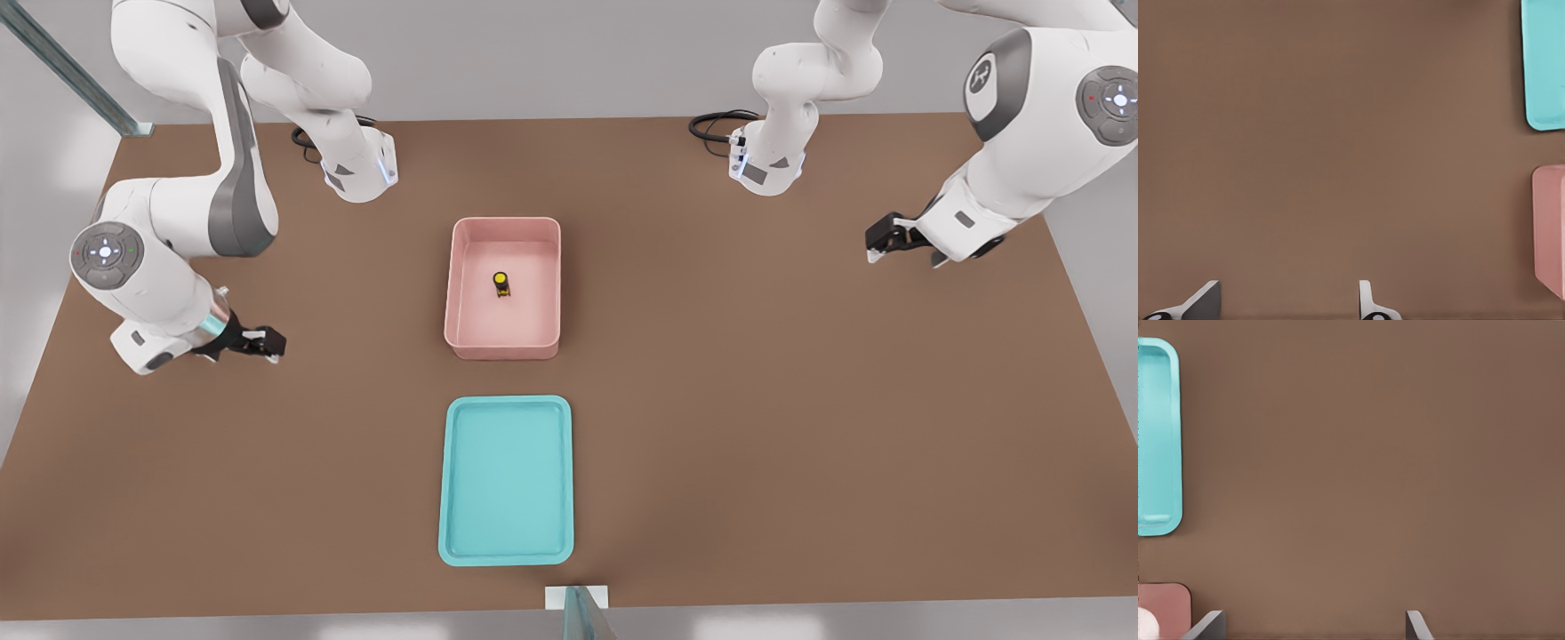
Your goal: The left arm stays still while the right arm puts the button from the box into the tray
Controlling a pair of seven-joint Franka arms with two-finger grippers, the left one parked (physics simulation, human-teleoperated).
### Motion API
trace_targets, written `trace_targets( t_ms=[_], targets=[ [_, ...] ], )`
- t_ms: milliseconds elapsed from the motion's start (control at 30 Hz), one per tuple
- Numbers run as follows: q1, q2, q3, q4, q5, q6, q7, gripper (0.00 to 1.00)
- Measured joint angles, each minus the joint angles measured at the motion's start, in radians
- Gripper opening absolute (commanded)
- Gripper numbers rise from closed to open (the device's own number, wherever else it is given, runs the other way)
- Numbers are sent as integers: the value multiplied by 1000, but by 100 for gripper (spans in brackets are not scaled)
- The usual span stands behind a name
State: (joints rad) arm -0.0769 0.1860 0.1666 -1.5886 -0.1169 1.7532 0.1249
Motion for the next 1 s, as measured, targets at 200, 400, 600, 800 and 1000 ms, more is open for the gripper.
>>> trace_targets(
  t_ms=[200, 400, 600, 800, 1000],
  targets=[
    [170, 16, 211, -195, 6, 87, 28, 100],
    [262, 38, 412, -372, -13, 236, 185, 100],
    [273, 49, 469, -565, -41, 421, 356, 100],
    [277, 127, 471, -654, -123, 590, 489, 100],
    [268, 169, 459, -691, -210, 676, 587, 100]
  ],
)
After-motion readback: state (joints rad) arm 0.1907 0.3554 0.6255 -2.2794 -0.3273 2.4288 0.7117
